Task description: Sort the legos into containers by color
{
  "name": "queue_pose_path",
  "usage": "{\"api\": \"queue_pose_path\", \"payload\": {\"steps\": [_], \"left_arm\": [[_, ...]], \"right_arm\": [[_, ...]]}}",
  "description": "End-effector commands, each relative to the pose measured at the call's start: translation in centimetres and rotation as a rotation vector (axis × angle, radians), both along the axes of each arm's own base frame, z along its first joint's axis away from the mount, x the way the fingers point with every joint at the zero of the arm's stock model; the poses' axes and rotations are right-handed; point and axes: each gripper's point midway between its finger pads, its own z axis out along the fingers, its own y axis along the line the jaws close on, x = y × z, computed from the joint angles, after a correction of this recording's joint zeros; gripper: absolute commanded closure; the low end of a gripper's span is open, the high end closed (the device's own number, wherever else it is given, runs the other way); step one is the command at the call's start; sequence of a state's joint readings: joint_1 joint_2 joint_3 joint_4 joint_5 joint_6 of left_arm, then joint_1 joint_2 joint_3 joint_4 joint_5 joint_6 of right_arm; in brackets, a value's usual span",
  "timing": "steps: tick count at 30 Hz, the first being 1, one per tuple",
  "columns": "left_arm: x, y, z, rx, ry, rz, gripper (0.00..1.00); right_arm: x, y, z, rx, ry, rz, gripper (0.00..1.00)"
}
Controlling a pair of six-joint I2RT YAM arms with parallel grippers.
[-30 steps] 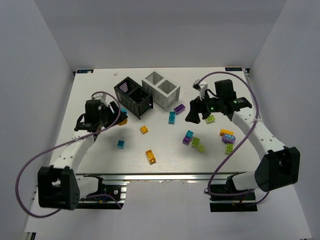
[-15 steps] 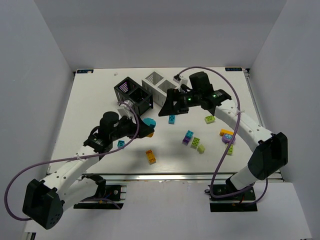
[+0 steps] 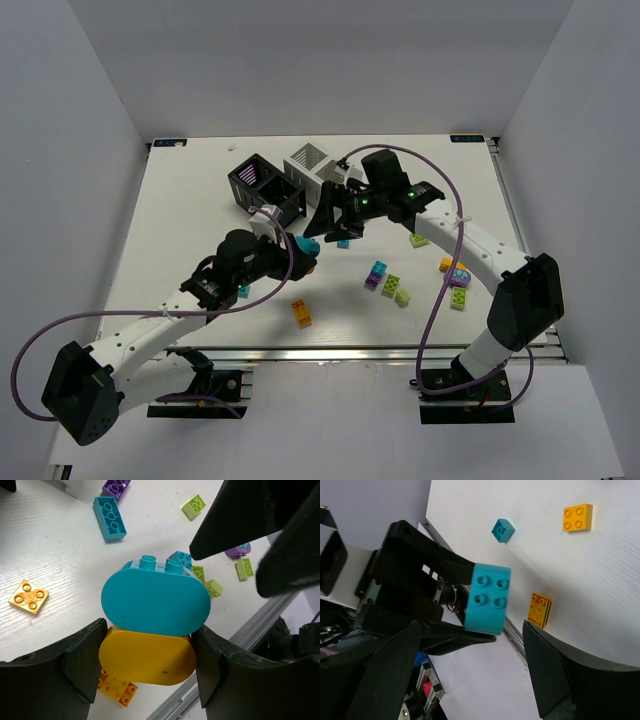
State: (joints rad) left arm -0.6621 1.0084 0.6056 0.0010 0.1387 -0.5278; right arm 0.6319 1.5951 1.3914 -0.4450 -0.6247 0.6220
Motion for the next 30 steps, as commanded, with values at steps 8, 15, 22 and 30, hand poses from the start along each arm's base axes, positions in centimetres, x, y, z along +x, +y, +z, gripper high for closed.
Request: {"api": "queue_pose_path", "payload": {"steps": [8, 15, 22, 30], "left_arm": [[1.0, -0.9, 3.1, -0.026, -0.103, 0.008, 1.0], [0.7, -1.0, 4.1, -0.058, -0.114, 0.01, 1.0], [0.7, -1.0, 3.9, -0.064, -0.108, 0.017, 1.0], [0.5, -0.6, 2.9, -0.035, -0.085, 0.026, 1.0]], "right_arm": [[-0.4, 1.4, -0.5, 0.008, 0.007, 0.016, 0.18], [-0.5, 1.5, -1.5, -0.001, 0.026, 0.021, 0.29], [-0.3, 2.4, -1.5, 0.008, 0.015, 0.049, 0.39], [0.3, 2.7, -1.0, 0.025, -0.052, 0.075, 1.0]]}}
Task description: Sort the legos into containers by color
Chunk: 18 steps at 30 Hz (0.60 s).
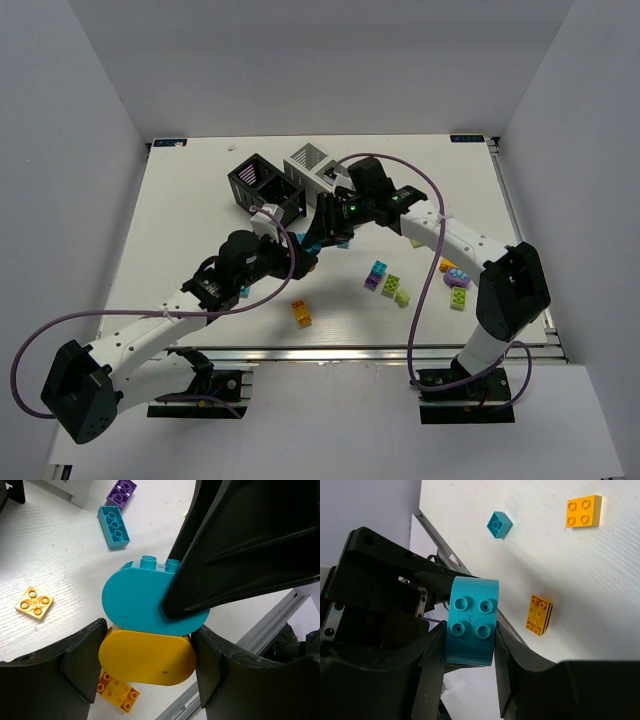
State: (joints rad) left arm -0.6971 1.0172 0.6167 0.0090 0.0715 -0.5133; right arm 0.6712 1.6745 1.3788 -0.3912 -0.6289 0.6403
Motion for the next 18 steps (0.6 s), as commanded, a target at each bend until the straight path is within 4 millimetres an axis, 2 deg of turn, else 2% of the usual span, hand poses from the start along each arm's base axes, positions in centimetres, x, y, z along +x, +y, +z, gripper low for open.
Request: {"api": "queue_pose_path", "payload": {"steps": [1, 11, 18], "left_arm": [[0.1, -0.2, 2.2, -0.045, -0.044, 0.004, 1.0], [-0.9, 1.4, -2.6, 0.068, 0.049, 0.024, 1.0], [-1.2, 1.9, -3.0, 0.074, 0.055, 0.038, 1.0]], "right_arm": [[1.1, 0.8, 2.3, 0.05, -0.13, 0.037, 1.0], [4.3, 0.0, 4.8, 0.076, -0.216, -0.014, 1.0], [7.2, -2.0, 5.7, 0.083, -0.252, -0.068, 1.0]]}}
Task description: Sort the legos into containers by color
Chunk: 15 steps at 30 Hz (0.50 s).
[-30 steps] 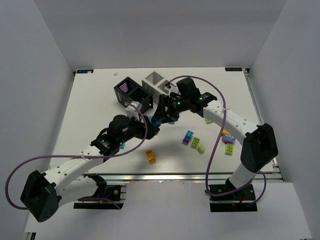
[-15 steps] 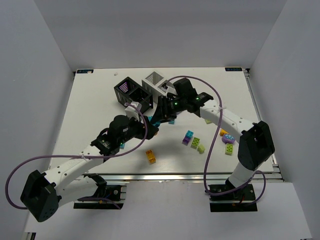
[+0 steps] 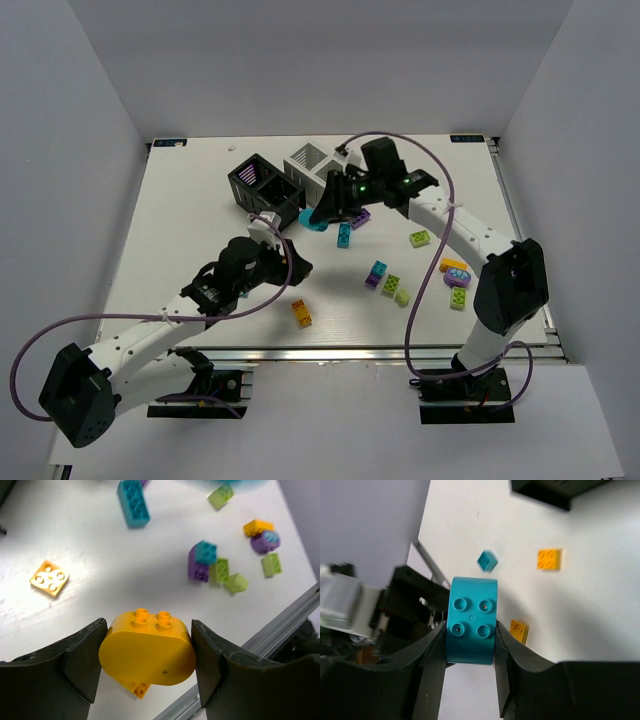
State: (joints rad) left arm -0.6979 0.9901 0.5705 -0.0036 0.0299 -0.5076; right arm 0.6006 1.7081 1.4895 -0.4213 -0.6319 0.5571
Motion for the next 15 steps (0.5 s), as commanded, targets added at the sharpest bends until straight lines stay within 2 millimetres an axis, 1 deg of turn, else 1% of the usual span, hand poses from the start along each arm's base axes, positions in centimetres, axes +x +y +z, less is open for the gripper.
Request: {"api": "queue_pose_path", "payload": {"steps": [1, 5, 6, 7, 8, 9, 10, 11, 12, 13, 14, 15], "left_arm": [[-0.9, 0.8, -1.5, 0.041, 0.048, 0.004, 1.0], [-0.9, 0.9, -1.8, 0.063, 0.059, 0.008, 1.0], [-0.4, 1.4, -1.7, 0.078, 0.052, 0.043, 1.0], [0.0, 1.5, -1.0, 0.075, 0.043, 0.061, 1.0], [0.2, 1.9, -1.1, 0.086, 0.065, 0.089, 1.0], [0.9, 2.5, -0.8, 0.094, 0.07, 0.138, 1.0], [2.3, 3.0, 1.2, 0.067, 0.061, 0.184, 1.0], [2.7, 3.4, 0.7, 0.078, 0.118, 0.218, 1.0], [3.4, 3.9, 1.2, 0.07, 0.141, 0.254, 1.0], [4.8, 5.1, 3.0, 0.041, 0.177, 0.327, 1.0], [5.7, 5.4, 2.8, 0.045, 0.218, 0.349, 1.0], [6.5, 5.8, 3.5, 0.032, 0.232, 0.369, 1.0]], "right_arm": [[3.5, -1.1, 3.6, 0.062, -0.143, -0.044, 1.0], [4.5, -2.0, 3.9, 0.062, -0.156, -0.068, 1.0], [5.0, -2.3, 3.9, 0.058, -0.167, -0.078, 1.0], [5.5, -2.6, 4.4, 0.051, -0.199, -0.09, 1.0], [5.8, -2.9, 4.6, 0.032, -0.264, -0.075, 1.0], [6.3, -3.4, 4.8, 0.018, -0.307, -0.074, 1.0], [6.5, -3.7, 5.6, 0.016, -0.361, -0.065, 1.0], [6.9, -4.3, 5.9, 0.002, -0.442, -0.037, 1.0], [6.8, -4.6, 6.3, 0.002, -0.492, -0.009, 1.0], [6.1, -4.8, 7.2, 0.024, -0.55, 0.036, 1.0], [5.9, -5.1, 7.4, 0.016, -0.641, 0.089, 1.0], [5.5, -5.3, 7.7, 0.023, -0.687, 0.12, 1.0]]}}
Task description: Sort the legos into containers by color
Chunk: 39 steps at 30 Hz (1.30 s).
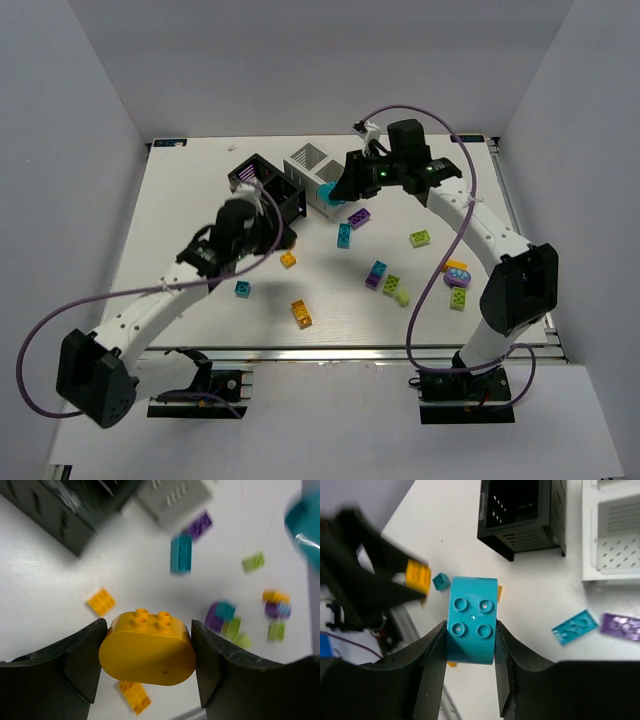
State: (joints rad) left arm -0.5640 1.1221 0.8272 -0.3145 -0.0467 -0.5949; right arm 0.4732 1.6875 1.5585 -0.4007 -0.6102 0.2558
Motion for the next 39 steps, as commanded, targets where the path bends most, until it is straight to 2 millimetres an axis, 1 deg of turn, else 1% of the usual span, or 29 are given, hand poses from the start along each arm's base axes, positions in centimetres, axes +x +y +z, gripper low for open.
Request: {"api": "queue_pose_path", "payload": {"steps": [1, 2, 3, 4, 5, 6, 8, 9, 11, 12, 13, 14, 15, 17, 18, 19, 20, 21, 22, 23, 26, 27, 28, 29, 31, 32, 35, 38, 39], "left_arm": [[3.2, 2.7, 3.1, -0.05, 0.057, 0.171, 1.0], [4.1, 2.9, 5.3, -0.077, 0.044, 0.2, 1.0], [5.1, 3.3, 5.3, -0.07, 0.06, 0.228, 1.0], [6.0, 4.2, 5.9, -0.072, 0.067, 0.269, 1.0], [6.9, 4.9, 7.6, -0.081, 0.058, 0.316, 1.0], [8.0, 5.3, 7.0, -0.061, 0.079, 0.347, 1.0], [9.6, 7.0, 7.1, -0.021, 0.08, 0.429, 1.0], [11.0, 7.0, 7.6, -0.021, 0.069, 0.44, 1.0], [12.9, 7.6, 7.9, -0.014, 0.047, 0.478, 1.0], [14.0, 7.9, 9.0, -0.018, 0.018, 0.492, 1.0], [15.2, 7.9, 7.8, 0.007, 0.035, 0.502, 1.0], [15.9, 8.3, 7.7, 0.026, 0.031, 0.512, 1.0], [17.0, 9.0, 8.6, 0.036, 0.003, 0.547, 1.0], [18.6, 9.5, 7.6, 0.061, 0.006, 0.566, 1.0], [19.2, 10.0, 7.8, 0.067, -0.009, 0.59, 1.0], [20.2, 10.1, 8.5, 0.049, -0.039, 0.599, 1.0], [20.8, 10.1, 8.0, 0.052, -0.038, 0.603, 1.0], [21.4, 10.1, 8.0, 0.049, -0.043, 0.607, 1.0], [22.0, 9.9, 8.7, 0.039, -0.059, 0.607, 1.0], [22.6, 9.7, 7.6, 0.053, -0.033, 0.601, 1.0], [23.5, 9.2, 7.4, 0.051, -0.029, 0.589, 0.98], [23.7, 9.2, 6.6, 0.059, -0.017, 0.588, 0.97], [23.9, 9.3, 6.5, 0.062, -0.018, 0.591, 0.95], [24.1, 9.3, 6.3, 0.066, -0.016, 0.591, 0.89], [24.4, 9.1, 5.4, 0.074, 0.001, 0.585, 0.86], [24.5, 9.0, 5.2, 0.075, 0.006, 0.582, 0.81], [24.8, 8.9, 4.3, 0.081, 0.022, 0.585, 0.74], [25.1, 8.7, 4.1, 0.072, 0.024, 0.586, 0.68], [25.3, 8.6, 4.2, 0.068, 0.022, 0.584, 0.65]], "right_arm": [[-1.5, -1.2, 6.2, 0.031, -0.399, 0.164, 1.0], [-1.9, -1.5, 5.5, 0.021, -0.42, 0.179, 1.0], [-2.1, -1.7, 5.4, 0.015, -0.452, 0.185, 1.0], [-2.3, -2.1, 6.0, 0.011, -0.486, 0.172, 1.0], [-2.4, -2.3, 5.4, 0.003, -0.488, 0.172, 1.0], [-2.5, -2.4, 5.2, -0.005, -0.498, 0.172, 1.0], [-2.5, -2.8, 4.8, -0.018, -0.5, 0.16, 1.0], [-2.7, -2.9, 4.1, -0.027, -0.487, 0.16, 1.0], [-2.8, -3.2, 3.9, -0.031, -0.486, 0.156, 1.0], [-2.9, -3.2, 3.5, -0.035, -0.479, 0.156, 1.0], [-3.0, -3.3, 3.5, -0.037, -0.485, 0.158, 1.0], [-3.0, -3.4, 3.5, -0.038, -0.485, 0.158, 1.0], [-3.1, -3.5, 3.5, -0.04, -0.485, 0.159, 1.0], [-3.2, -3.5, 3.5, -0.041, -0.491, 0.166, 1.0], [-3.2, -3.5, 3.3, -0.041, -0.487, 0.17, 1.0], [-3.3, -3.6, 3.2, -0.042, -0.482, 0.168, 1.0], [-3.3, -3.6, 3.1, -0.043, -0.475, 0.17, 1.0], [-3.5, -3.6, 3.0, -0.042, -0.47, 0.172, 1.0], [-3.6, -3.6, 2.9, -0.043, -0.463, 0.172, 1.0], [-3.7, -3.7, 2.5, -0.044, -0.451, 0.171, 1.0], [-4.0, -3.9, 2.1, -0.045, -0.441, 0.17, 1.0], [-4.0, -4.0, 2.0, -0.045, -0.438, 0.168, 1.0], [-4.1, -4.0, 2.0, -0.044, -0.44, 0.168, 1.0], [-4.1, -4.0, 2.0, -0.044, -0.44, 0.168, 1.0], [-4.1, -4.0, 1.9, -0.045, -0.434, 0.167, 1.0], [-4.1, -4.1, 1.9, -0.045, -0.434, 0.165, 1.0], [-4.1, -4.1, 1.9, -0.046, -0.433, 0.166, 1.0], [-4.1, -4.1, 1.8, -0.045, -0.427, 0.166, 1.0], [-4.2, -4.1, 1.7, -0.046, -0.422, 0.168, 1.0]]}}
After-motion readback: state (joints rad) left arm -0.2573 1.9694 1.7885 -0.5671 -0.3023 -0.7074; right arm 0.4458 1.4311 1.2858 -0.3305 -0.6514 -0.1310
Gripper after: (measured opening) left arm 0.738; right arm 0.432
